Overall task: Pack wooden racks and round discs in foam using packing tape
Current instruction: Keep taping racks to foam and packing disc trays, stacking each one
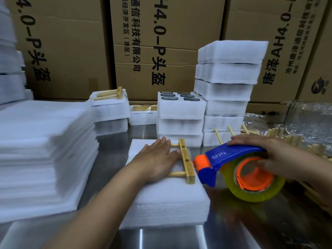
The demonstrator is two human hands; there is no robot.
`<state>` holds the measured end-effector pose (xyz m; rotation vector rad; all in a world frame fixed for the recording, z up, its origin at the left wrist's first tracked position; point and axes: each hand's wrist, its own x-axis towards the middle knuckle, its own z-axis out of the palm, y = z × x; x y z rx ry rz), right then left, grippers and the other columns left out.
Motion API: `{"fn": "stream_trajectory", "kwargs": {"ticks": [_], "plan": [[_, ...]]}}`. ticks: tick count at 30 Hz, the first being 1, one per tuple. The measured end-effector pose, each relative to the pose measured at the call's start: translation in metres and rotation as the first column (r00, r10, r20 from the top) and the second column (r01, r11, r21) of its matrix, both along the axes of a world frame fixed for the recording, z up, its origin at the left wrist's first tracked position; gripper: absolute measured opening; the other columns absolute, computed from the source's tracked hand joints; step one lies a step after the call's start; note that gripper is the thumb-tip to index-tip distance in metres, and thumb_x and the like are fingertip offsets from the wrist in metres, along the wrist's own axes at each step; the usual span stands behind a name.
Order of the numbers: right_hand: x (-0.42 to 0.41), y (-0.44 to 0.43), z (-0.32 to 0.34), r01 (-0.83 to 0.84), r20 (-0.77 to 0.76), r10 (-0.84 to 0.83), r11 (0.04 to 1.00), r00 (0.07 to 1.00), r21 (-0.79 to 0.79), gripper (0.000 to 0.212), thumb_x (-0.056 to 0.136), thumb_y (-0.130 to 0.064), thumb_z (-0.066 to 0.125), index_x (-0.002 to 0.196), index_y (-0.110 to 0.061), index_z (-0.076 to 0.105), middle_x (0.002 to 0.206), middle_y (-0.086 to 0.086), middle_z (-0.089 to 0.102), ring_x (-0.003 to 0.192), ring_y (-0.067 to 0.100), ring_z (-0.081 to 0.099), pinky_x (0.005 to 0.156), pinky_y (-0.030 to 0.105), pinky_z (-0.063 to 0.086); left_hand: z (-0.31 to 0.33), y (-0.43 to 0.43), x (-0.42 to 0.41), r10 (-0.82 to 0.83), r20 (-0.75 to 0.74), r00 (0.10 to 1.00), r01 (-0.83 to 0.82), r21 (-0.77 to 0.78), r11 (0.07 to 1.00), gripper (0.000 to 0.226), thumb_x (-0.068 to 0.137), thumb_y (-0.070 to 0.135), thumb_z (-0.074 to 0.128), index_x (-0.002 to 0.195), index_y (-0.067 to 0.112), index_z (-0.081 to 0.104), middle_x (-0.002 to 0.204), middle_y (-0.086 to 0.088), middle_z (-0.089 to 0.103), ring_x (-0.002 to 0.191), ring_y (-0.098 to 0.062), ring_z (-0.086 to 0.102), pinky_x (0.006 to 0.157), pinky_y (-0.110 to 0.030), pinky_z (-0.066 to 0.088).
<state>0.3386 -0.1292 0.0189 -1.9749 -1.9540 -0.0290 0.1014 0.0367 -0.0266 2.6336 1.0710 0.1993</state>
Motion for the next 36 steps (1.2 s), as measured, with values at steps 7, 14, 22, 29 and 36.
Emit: {"fn": "stream_trajectory", "kwargs": {"ticks": [7, 14, 22, 29, 36], "plan": [[0.004, 0.022, 0.023, 0.095, -0.055, -0.121, 0.936, 0.991, -0.339, 0.062, 0.085, -0.003, 0.057, 0.107, -0.06, 0.053, 0.101, -0.017, 0.064, 0.076, -0.002, 0.062, 0.055, 0.007, 0.043, 0.0, -0.004, -0.001, 0.003, 0.02, 1.0, -0.003, -0.002, 1.0, 0.059, 0.1, 0.046, 0.015, 0.151, 0.019, 0.001, 0.158, 0.005, -0.008, 0.144, -0.006, -0.009, 0.115, -0.03, -0.004], [0.011, 0.005, 0.024, 0.237, 0.076, -0.227, 0.957, 0.971, -0.166, 0.069, 0.079, 0.0, 0.056, 0.113, -0.059, 0.047, 0.127, -0.014, 0.052, 0.103, 0.008, 0.054, 0.078, 0.015, 0.044, 0.0, -0.003, 0.0, 0.007, -0.009, 1.0, -0.007, 0.005, 1.0, 0.06, 0.1, 0.046, 0.014, 0.151, 0.018, -0.002, 0.158, 0.004, -0.01, 0.144, -0.007, -0.011, 0.115, -0.031, -0.005], [-0.057, 0.004, -0.054, 0.409, 0.345, -0.527, 0.838, 0.777, 0.361, 0.073, 0.077, -0.015, 0.071, 0.141, -0.032, 0.042, 0.15, 0.015, 0.029, 0.126, 0.041, 0.037, 0.097, 0.051, 0.032, 0.0, -0.002, 0.0, 0.007, -0.041, 0.999, -0.006, 0.006, 1.0, 0.061, 0.1, 0.047, 0.012, 0.151, 0.018, -0.003, 0.158, 0.003, -0.011, 0.144, -0.007, -0.012, 0.116, -0.032, -0.004], [-0.085, -0.026, -0.085, 0.208, 0.355, -0.386, 0.869, 0.851, 0.449, 0.078, 0.029, -0.043, 0.091, 0.104, -0.028, 0.074, 0.12, 0.014, 0.054, 0.089, 0.038, 0.056, 0.064, 0.054, 0.051, 0.001, -0.002, 0.0, 0.002, -0.046, 0.999, -0.002, 0.012, 1.0, 0.061, 0.1, 0.047, 0.012, 0.151, 0.017, -0.003, 0.158, 0.002, -0.011, 0.144, -0.008, -0.011, 0.117, -0.034, -0.003], [-0.081, -0.029, -0.095, 0.153, 0.286, -0.332, 0.849, 0.899, 0.505, 0.042, 0.053, -0.02, 0.072, 0.094, -0.028, 0.077, 0.103, 0.016, 0.068, 0.073, 0.037, 0.066, 0.07, 0.053, 0.05, 0.0, 0.001, 0.001, -0.003, -0.06, 0.998, 0.006, 0.038, 0.999, 0.061, 0.1, 0.046, 0.012, 0.152, 0.017, -0.001, 0.159, 0.0, -0.01, 0.144, -0.011, -0.012, 0.118, -0.036, -0.003]]}}
